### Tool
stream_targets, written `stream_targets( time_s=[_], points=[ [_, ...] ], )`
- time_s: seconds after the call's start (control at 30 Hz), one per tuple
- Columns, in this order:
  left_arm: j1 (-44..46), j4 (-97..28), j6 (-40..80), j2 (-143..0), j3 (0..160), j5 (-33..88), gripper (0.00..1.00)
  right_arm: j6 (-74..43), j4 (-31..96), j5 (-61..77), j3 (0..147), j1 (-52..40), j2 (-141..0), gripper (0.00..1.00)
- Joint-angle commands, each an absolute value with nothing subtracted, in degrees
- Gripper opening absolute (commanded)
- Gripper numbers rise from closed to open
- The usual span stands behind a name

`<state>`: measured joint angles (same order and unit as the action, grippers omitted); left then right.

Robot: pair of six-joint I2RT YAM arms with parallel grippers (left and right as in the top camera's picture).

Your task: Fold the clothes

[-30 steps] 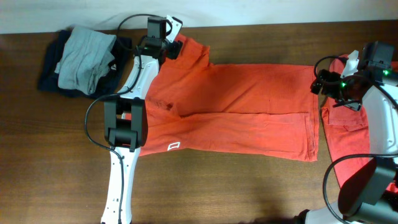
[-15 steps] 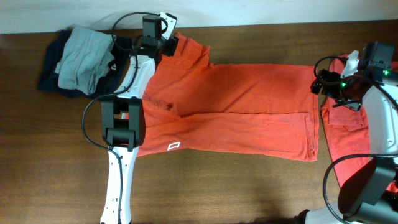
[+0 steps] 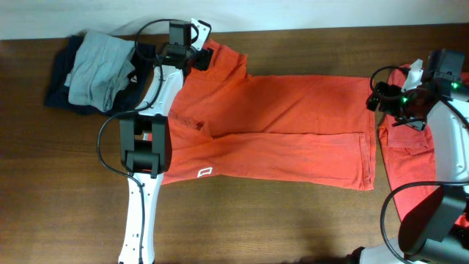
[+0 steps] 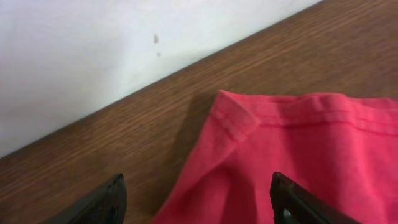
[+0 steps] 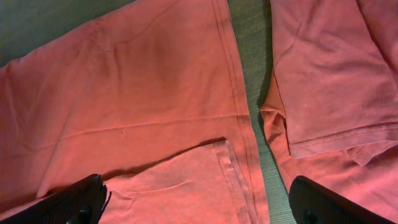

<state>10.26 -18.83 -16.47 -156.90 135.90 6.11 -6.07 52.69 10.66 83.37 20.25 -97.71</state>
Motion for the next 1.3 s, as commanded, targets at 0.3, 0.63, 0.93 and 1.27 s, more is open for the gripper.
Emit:
stream_targets(
  time_s=[0.3,0.63,0.93,1.27],
  points=[
    [10.0,-16.5,-15.7,-158.4,136.1,7.7,0.66,-6.2,52.7,11.0,84.4,19.9,-97.9,0.99],
    [10.0,-13.4,-15.7,-160.3,136.1,7.7,0.65,-6.2,52.7,11.0,84.4,19.9,-97.9,0.99],
    [10.0,-12.8,-15.7,-160.4,136.1,7.7,0.34,-6.2,52.7,11.0,84.4,19.9,-97.9,0.99],
    [9.9,-12.4,-15.7,-160.4,136.1,7.7,0.34,-6.2,52.7,11.0,84.4,19.9,-97.9,0.99]
  ],
)
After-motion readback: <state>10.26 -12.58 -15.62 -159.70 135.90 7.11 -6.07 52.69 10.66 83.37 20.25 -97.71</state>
